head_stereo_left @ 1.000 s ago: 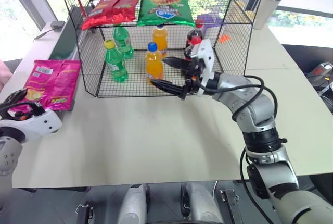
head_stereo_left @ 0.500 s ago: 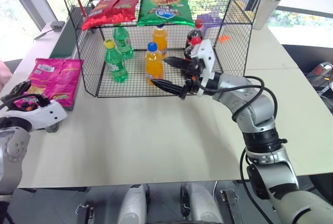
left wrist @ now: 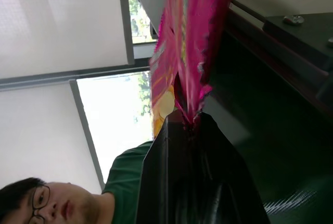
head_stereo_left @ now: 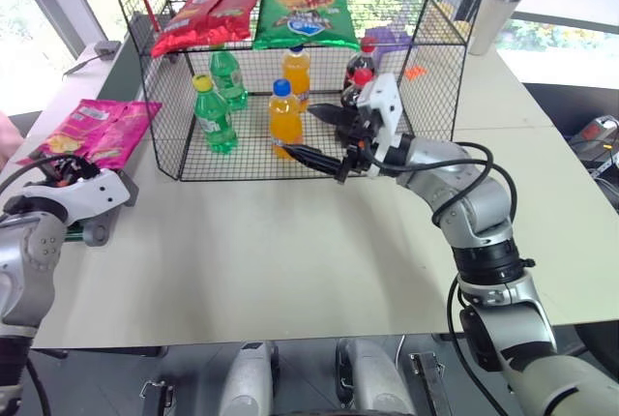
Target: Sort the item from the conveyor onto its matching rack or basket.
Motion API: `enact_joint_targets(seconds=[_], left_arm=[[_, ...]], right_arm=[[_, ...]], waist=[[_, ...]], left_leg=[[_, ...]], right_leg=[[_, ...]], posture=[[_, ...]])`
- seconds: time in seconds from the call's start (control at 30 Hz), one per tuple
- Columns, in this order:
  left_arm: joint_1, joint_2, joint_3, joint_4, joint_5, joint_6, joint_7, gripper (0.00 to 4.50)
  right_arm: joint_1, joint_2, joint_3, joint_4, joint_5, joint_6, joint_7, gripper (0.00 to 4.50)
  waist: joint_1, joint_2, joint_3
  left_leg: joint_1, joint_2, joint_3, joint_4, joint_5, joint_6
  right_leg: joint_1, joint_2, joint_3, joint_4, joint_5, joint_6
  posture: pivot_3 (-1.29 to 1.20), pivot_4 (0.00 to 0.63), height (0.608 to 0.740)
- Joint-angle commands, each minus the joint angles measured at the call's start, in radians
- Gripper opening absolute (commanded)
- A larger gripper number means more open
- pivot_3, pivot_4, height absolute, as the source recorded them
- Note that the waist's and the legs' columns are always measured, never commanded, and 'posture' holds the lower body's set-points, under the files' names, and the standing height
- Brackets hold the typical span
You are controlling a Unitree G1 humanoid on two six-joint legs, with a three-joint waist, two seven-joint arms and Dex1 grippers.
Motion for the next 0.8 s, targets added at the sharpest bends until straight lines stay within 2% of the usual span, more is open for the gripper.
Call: enact_joint_targets(seconds=[0.03,0.13,0.33,0.5,0.67,0.8], left_arm=[[-0.005,0.025,0.011,-0.005,0.002,0.01,0.008,0.07],[0.029,0.019,0.118,-0.095,-0.099,0.043,-0.073,0.07],[-0.003,-0.039,0.391,-0.31,-0.414,0.315,-0.304,0.07],[-0.065,0.016,0.675,-0.494,-0.763,0.69,-0.58,0.07],[-0.013,0.102,0.885,-0.549,-0.953,0.922,-0.761,0.07],[-0.056,0.196,1.001,-0.511,-1.071,1.099,-0.811,0.07]], right_arm=[[-0.005,0.001,-0.02,-0.057,0.004,-0.021,-0.003,4.5],[-0.004,0.003,-0.021,-0.052,0.0,-0.028,-0.007,4.5],[-0.006,0.004,-0.025,-0.031,-0.007,-0.046,-0.003,4.5],[-0.012,0.02,-0.024,0.009,-0.006,-0.073,0.007,4.5],[-0.019,0.065,-0.018,0.062,-0.001,-0.1,0.021,4.5],[-0.005,0.089,-0.009,0.096,-0.004,-0.119,0.047,4.5]], waist=[[0.0,0.0,0.0],[-0.002,0.0,0.0],[-0.003,-0.001,0.0],[-0.004,-0.003,0.0],[-0.008,-0.003,0.0],[-0.006,-0.003,0.0]], left_leg=[[0.0,0.0,0.0,0.0,0.0,0.0],[0.0,0.0,0.0,0.0,0.0,0.0],[-0.001,0.0,0.0,0.0,0.0,0.0],[-0.001,0.0,-0.001,0.002,0.0,0.0],[-0.001,0.0,-0.001,0.002,0.0,0.0],[-0.001,0.001,-0.002,0.002,0.0,0.0]], right_leg=[[0.0,0.0,0.0,0.0,0.0,0.0],[0.0,0.0,0.0,0.0,0.0,0.0],[-0.001,0.0,0.0,0.0,0.0,0.0],[0.0,0.0,0.0,0.0,0.0,0.0],[0.0,0.001,0.0,0.0,0.0,0.0],[0.0,0.002,0.0,0.0,-0.001,-0.001]], posture=[[0.0,0.15,0.74],[0.0,0.15,0.74],[0.0,0.15,0.74],[0.0,0.15,0.74],[0.0,0.15,0.74],[0.0,0.15,0.74]])
